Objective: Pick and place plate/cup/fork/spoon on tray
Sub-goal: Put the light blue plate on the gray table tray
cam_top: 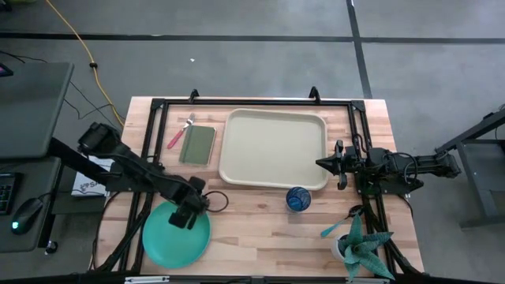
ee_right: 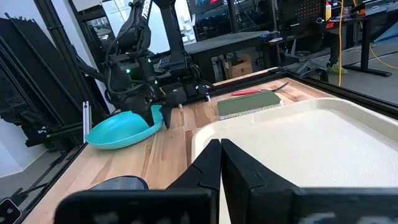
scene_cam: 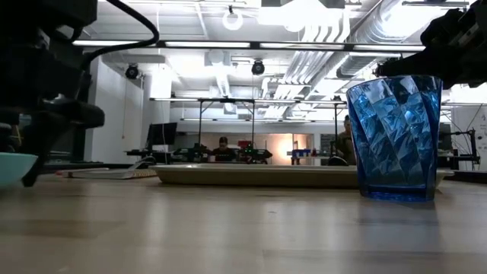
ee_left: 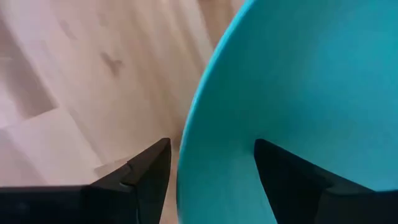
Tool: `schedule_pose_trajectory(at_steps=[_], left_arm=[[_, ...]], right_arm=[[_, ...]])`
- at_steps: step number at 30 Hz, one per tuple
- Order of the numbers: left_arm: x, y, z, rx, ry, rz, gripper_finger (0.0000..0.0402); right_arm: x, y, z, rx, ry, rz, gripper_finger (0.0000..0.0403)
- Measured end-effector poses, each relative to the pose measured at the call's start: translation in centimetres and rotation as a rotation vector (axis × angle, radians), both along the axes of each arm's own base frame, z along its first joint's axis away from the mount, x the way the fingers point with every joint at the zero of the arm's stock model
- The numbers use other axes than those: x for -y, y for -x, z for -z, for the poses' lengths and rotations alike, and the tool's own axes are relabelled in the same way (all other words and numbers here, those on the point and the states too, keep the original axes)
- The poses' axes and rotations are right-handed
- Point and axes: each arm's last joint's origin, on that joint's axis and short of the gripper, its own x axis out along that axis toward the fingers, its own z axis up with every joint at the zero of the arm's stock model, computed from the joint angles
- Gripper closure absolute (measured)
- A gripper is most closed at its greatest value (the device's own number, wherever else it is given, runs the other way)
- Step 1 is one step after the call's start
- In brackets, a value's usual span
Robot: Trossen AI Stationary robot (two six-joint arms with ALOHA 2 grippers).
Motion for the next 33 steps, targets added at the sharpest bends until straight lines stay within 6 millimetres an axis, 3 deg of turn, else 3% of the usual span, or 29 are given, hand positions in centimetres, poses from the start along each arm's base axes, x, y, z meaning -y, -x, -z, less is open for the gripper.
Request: schedule_pose_trajectory(at_steps=[9,13,19,23,28,33], left_arm=[[0.0,0.0,0.1,-0.005,0.002,-0.001,0.0203],[-0.1,0.1,0.1,-0.005,-0.012,0.005,0.0255],[-0.2,0.2,0.0,-0.026,-0.010,0.046,0.0376],[-0.7,0.3,-0.4,-0.024,0.004,0.011,0.0389],[-1.3,0.7,-2.2,0.046,0.011,-0.011,0.0399],[-1.9,0.4,-5.7,0.185,0.008,-0.089,0.0402]], right_arm=[[0.0,0.0,0.0,0.000,0.000,0.000,0.0402],[0.0,0.0,0.0,0.000,0.000,0.000,0.0402],[0.0,0.0,0.0,0.000,0.000,0.000,0.0402],[0.0,0.0,0.0,0.000,0.000,0.000,0.0402],[0.0,0.0,0.0,0.000,0.000,0.000,0.0402],[0.0,0.0,0.0,-0.001,0.000,0.000,0.0402]])
